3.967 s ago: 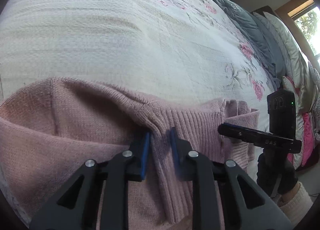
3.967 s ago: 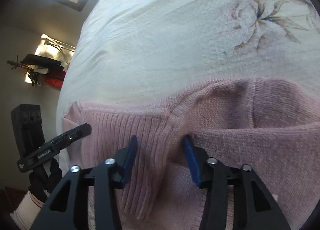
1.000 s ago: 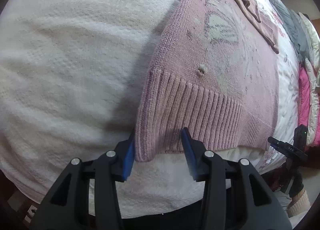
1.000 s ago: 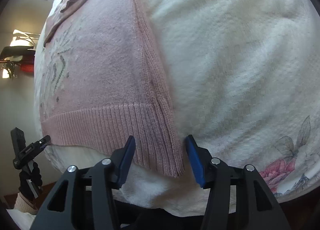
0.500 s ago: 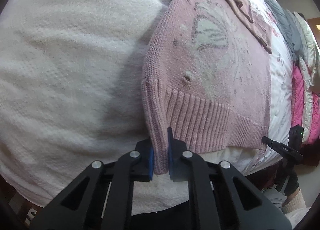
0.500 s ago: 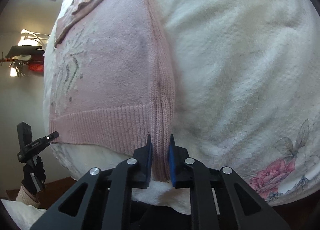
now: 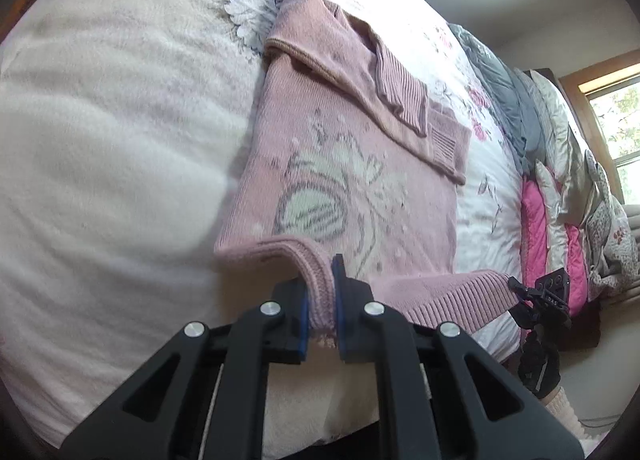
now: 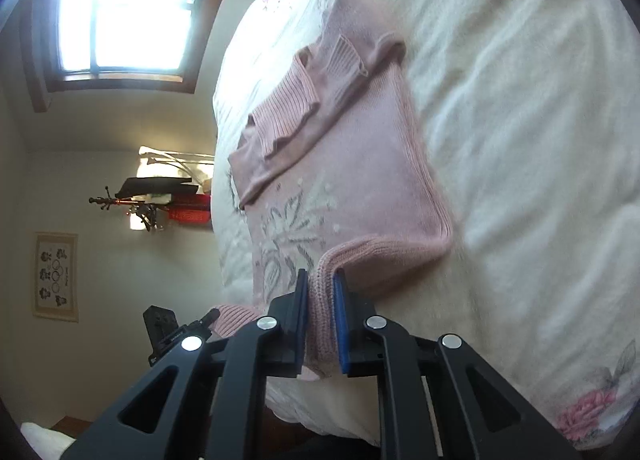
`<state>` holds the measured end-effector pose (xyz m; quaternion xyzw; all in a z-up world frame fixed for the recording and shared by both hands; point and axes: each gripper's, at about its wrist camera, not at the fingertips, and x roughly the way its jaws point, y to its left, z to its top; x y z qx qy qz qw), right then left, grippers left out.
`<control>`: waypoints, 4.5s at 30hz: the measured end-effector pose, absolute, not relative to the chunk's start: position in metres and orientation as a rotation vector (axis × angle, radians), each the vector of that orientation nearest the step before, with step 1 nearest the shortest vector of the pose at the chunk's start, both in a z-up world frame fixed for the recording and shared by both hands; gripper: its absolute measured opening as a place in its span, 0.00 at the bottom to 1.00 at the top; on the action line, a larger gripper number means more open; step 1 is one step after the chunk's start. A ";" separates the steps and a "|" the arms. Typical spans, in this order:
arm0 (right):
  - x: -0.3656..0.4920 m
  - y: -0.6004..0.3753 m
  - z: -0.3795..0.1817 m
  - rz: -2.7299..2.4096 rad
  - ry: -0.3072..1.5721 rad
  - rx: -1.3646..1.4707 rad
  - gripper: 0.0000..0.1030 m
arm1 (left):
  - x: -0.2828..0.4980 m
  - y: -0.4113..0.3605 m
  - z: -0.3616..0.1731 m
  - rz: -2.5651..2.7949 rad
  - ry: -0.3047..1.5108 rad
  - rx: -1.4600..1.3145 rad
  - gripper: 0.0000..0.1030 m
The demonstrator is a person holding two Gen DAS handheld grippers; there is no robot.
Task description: Fold small clothes
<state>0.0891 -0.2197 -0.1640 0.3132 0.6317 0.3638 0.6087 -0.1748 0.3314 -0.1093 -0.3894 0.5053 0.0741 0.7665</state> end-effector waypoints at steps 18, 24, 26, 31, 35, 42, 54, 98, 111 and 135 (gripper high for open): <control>0.194 -0.196 -0.224 0.585 1.556 0.641 0.28 | -0.083 0.411 -0.156 0.313 1.134 -0.994 0.16; 0.175 -0.199 -0.210 0.636 1.552 0.458 0.30 | -0.110 0.429 -0.137 0.368 1.038 -1.022 0.35; 0.168 -0.195 -0.207 0.649 1.545 0.419 0.31 | -0.112 0.432 -0.131 0.381 1.035 -0.983 0.35; 0.153 -0.182 -0.197 0.667 1.511 0.401 0.34 | -0.084 0.410 -0.138 0.323 1.165 -0.746 0.39; 0.141 -0.168 -0.189 0.695 1.501 0.332 0.36 | -0.061 0.394 -0.159 0.315 1.250 -0.626 0.42; 0.142 -0.149 -0.182 0.715 1.494 0.194 0.40 | -0.044 0.387 -0.177 0.341 1.295 -0.559 0.09; 0.184 -0.078 -0.197 0.746 1.453 -0.091 0.49 | -0.043 0.369 -0.173 0.277 1.268 -0.546 0.10; 0.342 -0.040 -0.082 0.715 1.146 0.067 0.10 | 0.109 0.434 -0.069 0.244 0.878 -0.534 0.07; 0.370 -0.001 -0.151 0.571 1.280 -0.048 0.26 | 0.148 0.462 -0.138 0.297 1.063 -0.551 0.16; 0.231 -0.102 -0.212 0.632 1.514 0.042 0.08 | -0.001 0.394 -0.180 0.233 1.248 -0.589 0.28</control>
